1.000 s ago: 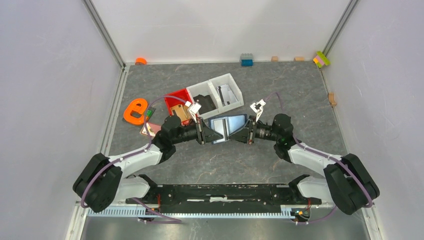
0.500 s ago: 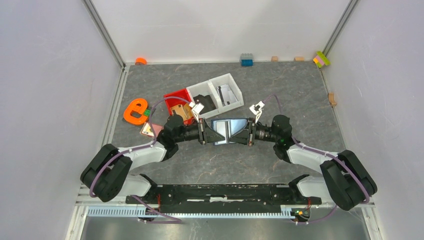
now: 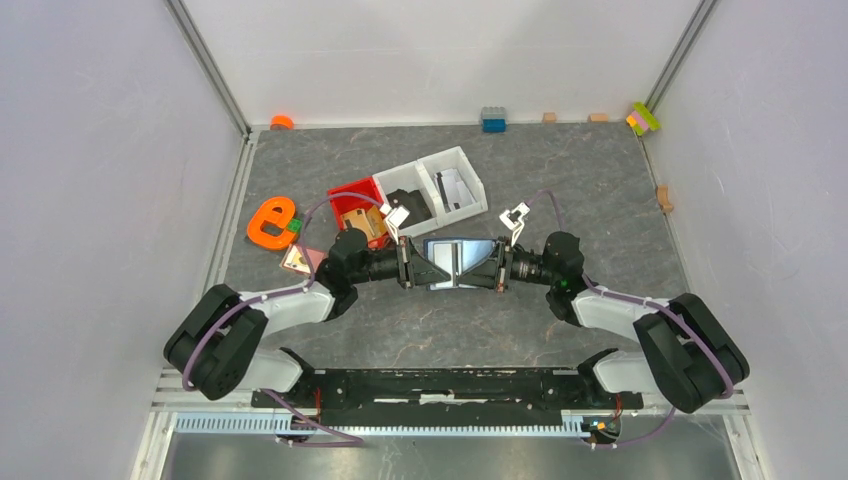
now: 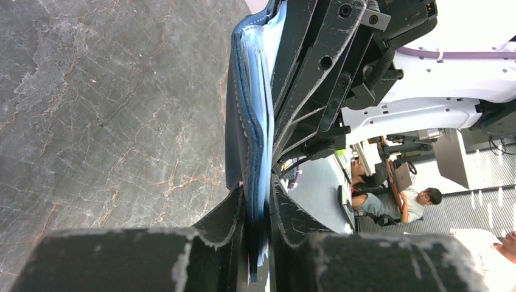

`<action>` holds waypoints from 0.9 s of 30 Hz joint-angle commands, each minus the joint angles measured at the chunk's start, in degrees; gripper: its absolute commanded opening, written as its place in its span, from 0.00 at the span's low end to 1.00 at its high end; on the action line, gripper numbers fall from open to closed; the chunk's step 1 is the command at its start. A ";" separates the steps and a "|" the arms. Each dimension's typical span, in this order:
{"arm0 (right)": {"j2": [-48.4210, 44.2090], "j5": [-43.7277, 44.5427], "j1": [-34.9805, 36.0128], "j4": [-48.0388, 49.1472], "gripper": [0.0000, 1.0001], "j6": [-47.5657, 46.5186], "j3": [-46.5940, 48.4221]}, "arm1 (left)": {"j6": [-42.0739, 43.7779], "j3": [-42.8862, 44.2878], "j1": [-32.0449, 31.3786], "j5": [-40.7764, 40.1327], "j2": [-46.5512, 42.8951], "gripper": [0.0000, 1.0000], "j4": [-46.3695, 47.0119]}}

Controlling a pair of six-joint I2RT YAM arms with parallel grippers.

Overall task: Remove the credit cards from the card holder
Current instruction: Remove the credit card from the card holder.

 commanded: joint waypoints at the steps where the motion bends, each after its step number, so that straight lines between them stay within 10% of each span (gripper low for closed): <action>1: -0.11 -2.60 3.19 8.40 0.00 1.73 2.04 | -2.15 4.50 -2.88 3.43 0.59 0.07 4.89; 10: -1.83 -0.12 -0.20 6.21 0.00 1.38 0.29 | -3.80 2.88 -0.55 4.38 -1.04 0.36 7.61; 27: -2.52 -0.59 -2.26 5.44 0.00 1.61 -0.12 | -5.49 -1.69 3.07 1.86 -6.14 0.23 12.13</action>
